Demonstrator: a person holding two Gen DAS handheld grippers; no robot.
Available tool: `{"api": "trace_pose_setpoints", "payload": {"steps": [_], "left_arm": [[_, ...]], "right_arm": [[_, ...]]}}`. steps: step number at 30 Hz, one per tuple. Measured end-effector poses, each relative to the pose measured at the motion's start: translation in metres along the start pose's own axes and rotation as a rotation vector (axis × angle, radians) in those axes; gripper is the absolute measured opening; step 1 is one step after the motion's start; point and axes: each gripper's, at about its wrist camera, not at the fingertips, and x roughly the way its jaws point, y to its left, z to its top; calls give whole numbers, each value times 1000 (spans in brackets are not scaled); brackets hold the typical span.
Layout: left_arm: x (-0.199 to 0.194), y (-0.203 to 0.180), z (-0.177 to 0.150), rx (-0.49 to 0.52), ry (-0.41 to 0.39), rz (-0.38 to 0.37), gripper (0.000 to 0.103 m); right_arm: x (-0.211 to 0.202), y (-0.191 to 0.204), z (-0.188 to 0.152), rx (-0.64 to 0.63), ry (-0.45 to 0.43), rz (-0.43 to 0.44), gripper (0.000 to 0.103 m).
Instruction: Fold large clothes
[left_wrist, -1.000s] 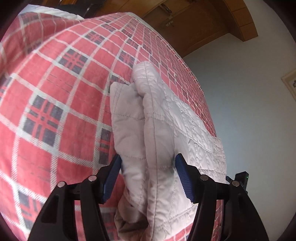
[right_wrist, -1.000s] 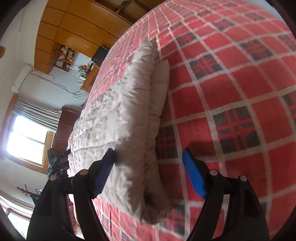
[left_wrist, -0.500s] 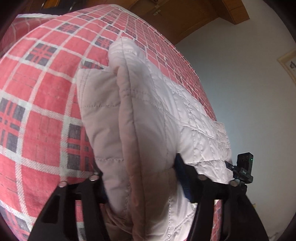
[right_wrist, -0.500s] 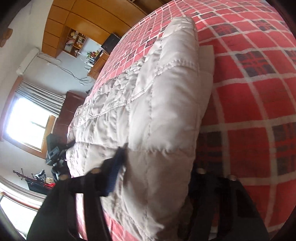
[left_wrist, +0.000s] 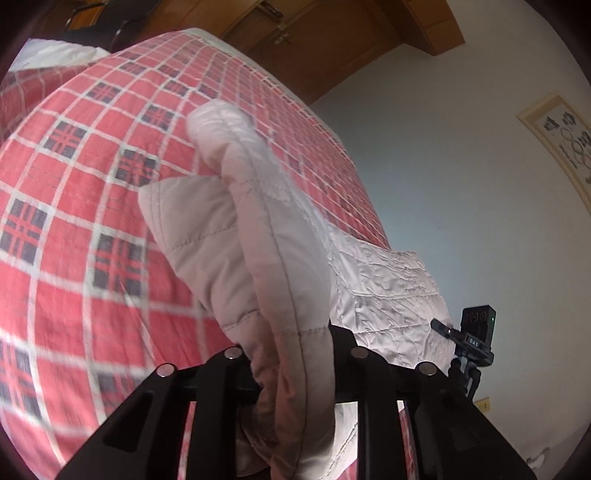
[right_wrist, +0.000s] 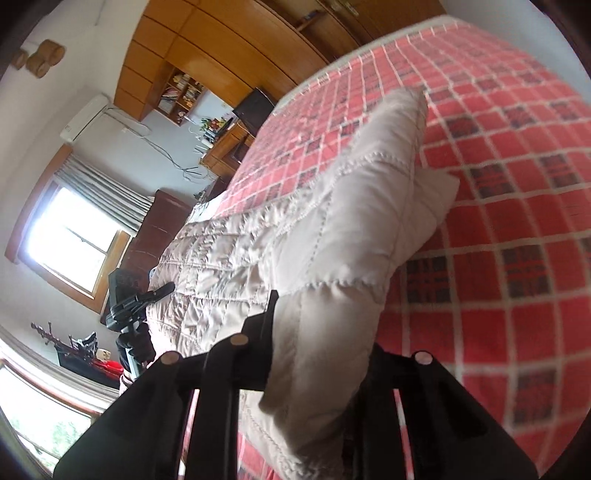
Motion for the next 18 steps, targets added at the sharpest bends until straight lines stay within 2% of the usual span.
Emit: {"api": "trace_pose_setpoints", "payload": {"steps": [6,9,12,16,18], "left_arm": [[-35,-50,-50,92,11,-37,22],[-39,-56,-74,122,23,-30,23],[-33,-50,-96,125,45,4,24],[-22,-22,-124,66,66,47,28],[-20,-9,-137,34,59,39,31]], "right_arm": [[-58,11,-45,-49,7,-15,17],[-62,10,-70,-41,16,-32,17],[-55,-4,-95,-7,37,-42,18],[-41,-21,-119,33,56,-61,19],[-33,-35,-125,71,63,-56,23]]}}
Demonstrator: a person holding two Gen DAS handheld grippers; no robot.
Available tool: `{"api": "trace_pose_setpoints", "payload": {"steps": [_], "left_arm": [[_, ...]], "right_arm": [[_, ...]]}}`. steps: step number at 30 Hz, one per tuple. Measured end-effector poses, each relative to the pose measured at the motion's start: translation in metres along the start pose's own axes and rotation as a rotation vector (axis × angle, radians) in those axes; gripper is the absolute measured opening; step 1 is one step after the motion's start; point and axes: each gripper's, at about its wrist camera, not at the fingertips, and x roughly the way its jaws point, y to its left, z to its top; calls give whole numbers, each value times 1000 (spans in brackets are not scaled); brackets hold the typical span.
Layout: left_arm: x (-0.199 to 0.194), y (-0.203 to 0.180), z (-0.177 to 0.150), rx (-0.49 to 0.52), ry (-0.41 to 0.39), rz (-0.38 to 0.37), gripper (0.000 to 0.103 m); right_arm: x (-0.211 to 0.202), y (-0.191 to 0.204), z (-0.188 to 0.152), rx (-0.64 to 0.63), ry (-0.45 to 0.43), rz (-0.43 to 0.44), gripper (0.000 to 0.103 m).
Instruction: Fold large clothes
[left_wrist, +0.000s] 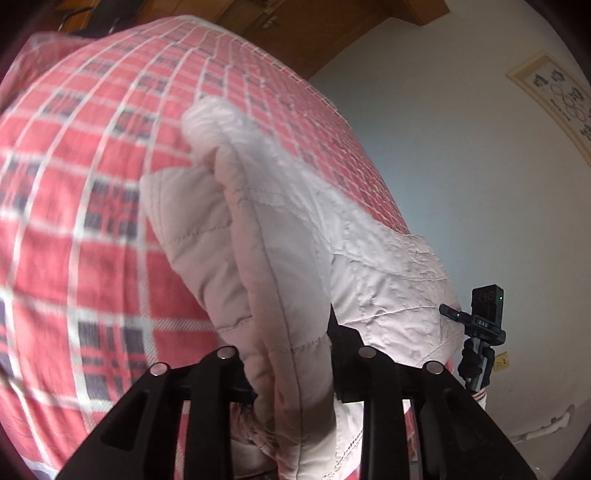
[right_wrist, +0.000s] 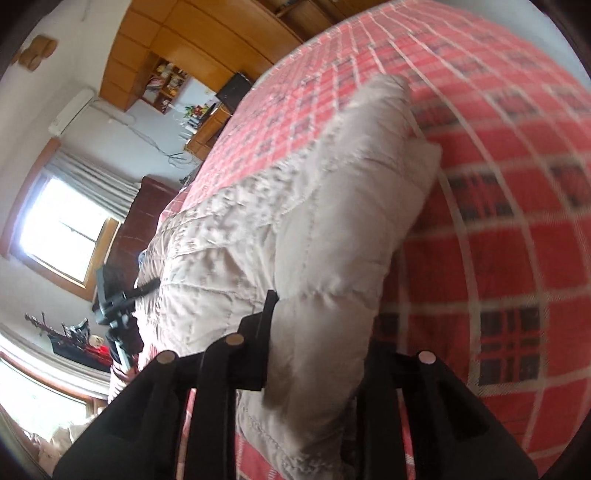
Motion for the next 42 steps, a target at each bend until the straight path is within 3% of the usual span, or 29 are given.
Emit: {"api": "trace_pose_setpoints", "payload": {"steps": [7,9,11,14,19,22,26,29,32,37,42], "left_arm": [[2,14,-25,-14,-56,-27,38],[0,13,-27,-18,-47,-22,42],[1,12,-18,-29,-29,-14,45],[-8,15,-6,-48,-21,27,48],[-55,9,1,-49,-132,120,47],[-75,-20,7,21,-203,203,47],[-62,-72,5,125,-187,234,50],[-34,-101,4,183,-140,265,55],[-1,-119,-3,238,-99,386,55],[31,-114,-13,239,-22,464,55],[40,-109,-21,263,-51,506,55]], "right_arm": [[18,-21,-7,66,8,39,27],[17,-19,-8,59,3,28,34],[13,-20,-8,58,-5,-9,46],[-6,-13,-8,36,-48,-103,55],[-46,11,-12,-24,-145,-253,55],[-55,45,-12,-106,-166,-265,55],[-34,88,-9,-221,-108,-280,55],[-3,107,-6,-297,-49,-364,55],[26,109,-3,-285,23,-426,54],[49,90,-7,-240,92,-480,54],[66,80,-14,-232,108,-493,54]]}}
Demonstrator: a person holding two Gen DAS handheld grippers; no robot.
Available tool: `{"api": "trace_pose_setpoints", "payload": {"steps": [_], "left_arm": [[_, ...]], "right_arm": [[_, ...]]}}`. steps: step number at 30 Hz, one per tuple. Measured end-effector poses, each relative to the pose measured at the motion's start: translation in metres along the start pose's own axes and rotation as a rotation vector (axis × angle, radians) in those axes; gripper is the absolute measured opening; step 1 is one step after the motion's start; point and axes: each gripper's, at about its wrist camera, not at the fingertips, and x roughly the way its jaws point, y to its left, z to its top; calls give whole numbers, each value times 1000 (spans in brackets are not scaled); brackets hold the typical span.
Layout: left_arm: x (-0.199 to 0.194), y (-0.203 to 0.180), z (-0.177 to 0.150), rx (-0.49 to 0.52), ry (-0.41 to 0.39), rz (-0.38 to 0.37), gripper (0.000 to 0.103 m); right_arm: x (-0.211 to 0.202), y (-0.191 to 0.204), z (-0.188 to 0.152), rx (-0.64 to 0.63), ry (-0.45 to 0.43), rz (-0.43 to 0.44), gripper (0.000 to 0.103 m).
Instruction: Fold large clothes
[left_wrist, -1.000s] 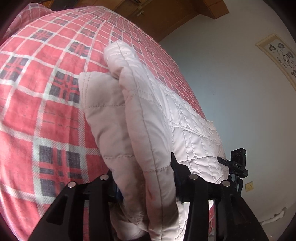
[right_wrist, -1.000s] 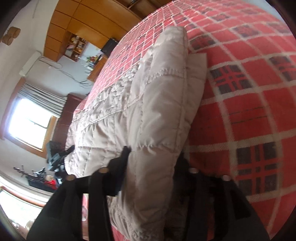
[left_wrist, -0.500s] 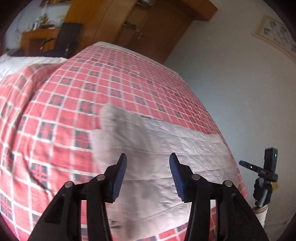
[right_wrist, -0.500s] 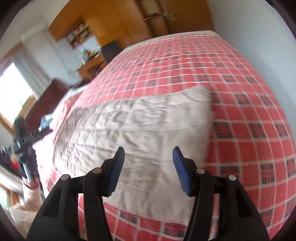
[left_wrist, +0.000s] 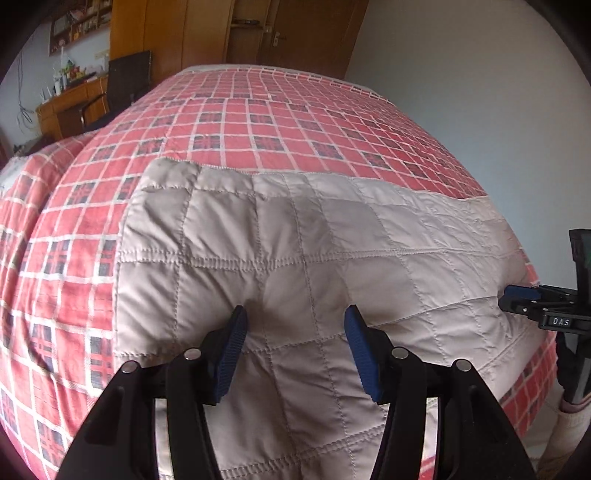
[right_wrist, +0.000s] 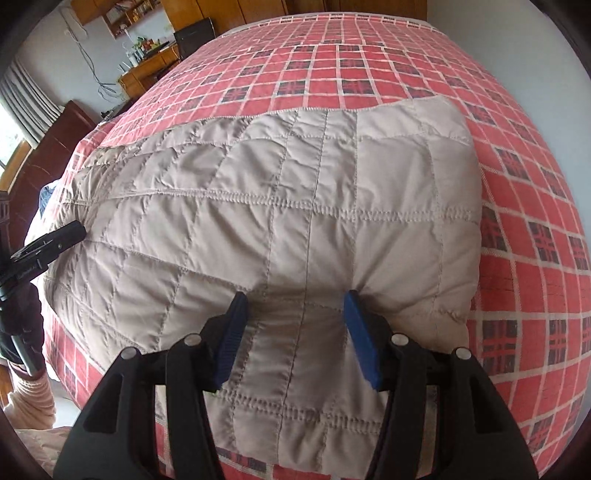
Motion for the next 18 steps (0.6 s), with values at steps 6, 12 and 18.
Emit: {"api": "trace_pose_setpoints", "payload": {"steps": [6,12,18], "left_arm": [[7,-12,-9,46,-39,82,55],[2,-16,-8,39,-39,104,56],[-6,-19,-10,43,-38,103,60]], "right_arm": [[7,2,-4,3,-26,-29,55],[-5,-2,-2,9,-34,1,55],[-41,-12,-4,34,-102,23,63]]}}
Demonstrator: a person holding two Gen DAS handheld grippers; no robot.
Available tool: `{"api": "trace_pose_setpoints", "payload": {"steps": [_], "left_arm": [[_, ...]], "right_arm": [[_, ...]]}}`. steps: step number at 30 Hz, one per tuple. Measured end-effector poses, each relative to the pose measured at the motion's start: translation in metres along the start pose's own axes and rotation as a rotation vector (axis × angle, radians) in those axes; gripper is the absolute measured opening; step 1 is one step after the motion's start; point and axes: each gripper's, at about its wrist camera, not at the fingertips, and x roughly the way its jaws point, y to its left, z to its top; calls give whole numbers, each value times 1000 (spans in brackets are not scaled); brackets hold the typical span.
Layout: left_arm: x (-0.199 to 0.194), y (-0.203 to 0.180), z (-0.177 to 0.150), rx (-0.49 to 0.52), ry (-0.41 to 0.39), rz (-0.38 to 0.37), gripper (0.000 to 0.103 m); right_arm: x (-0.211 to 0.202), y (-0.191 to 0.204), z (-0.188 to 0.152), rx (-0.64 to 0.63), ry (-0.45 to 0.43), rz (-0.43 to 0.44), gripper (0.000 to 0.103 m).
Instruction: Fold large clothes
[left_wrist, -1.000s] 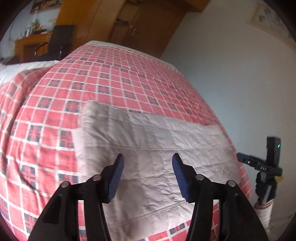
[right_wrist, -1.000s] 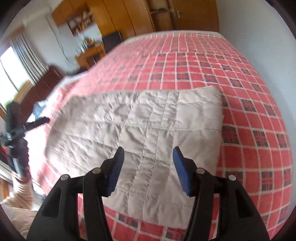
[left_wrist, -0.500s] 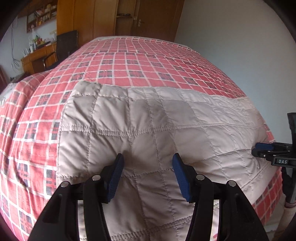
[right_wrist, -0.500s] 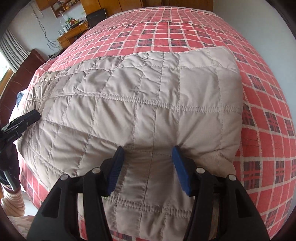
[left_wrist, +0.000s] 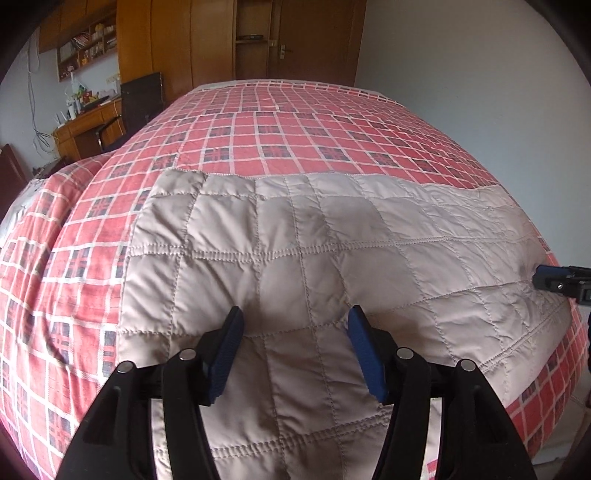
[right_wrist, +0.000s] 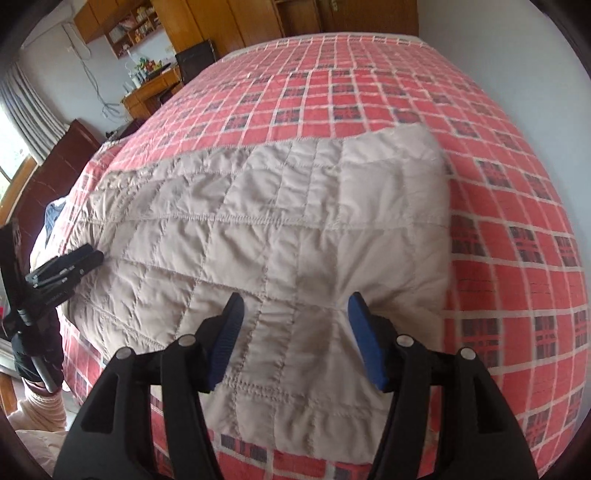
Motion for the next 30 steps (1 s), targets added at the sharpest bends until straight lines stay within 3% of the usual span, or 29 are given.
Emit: {"api": "trace_pose_setpoints", "payload": {"steps": [6,10,20,25,30], "left_arm": [[-6,2,1,1,-15,6,61],[-4,4,2,-6,-14,13,61],[-2,4,2,-7,-10,8,62],[1,5,1,-8,-6,2,64],[2,4,-1,-9,-6,1,66]], "right_arm": [[-35,-34,0,68,-63,-43,71],[-35,-59,-4,111,-39,-31,72],[10,-97,-21,212,86,236,76],[26,-99,-32,223,92,272,77],[31,-94,-36,233,81,330,63]]}}
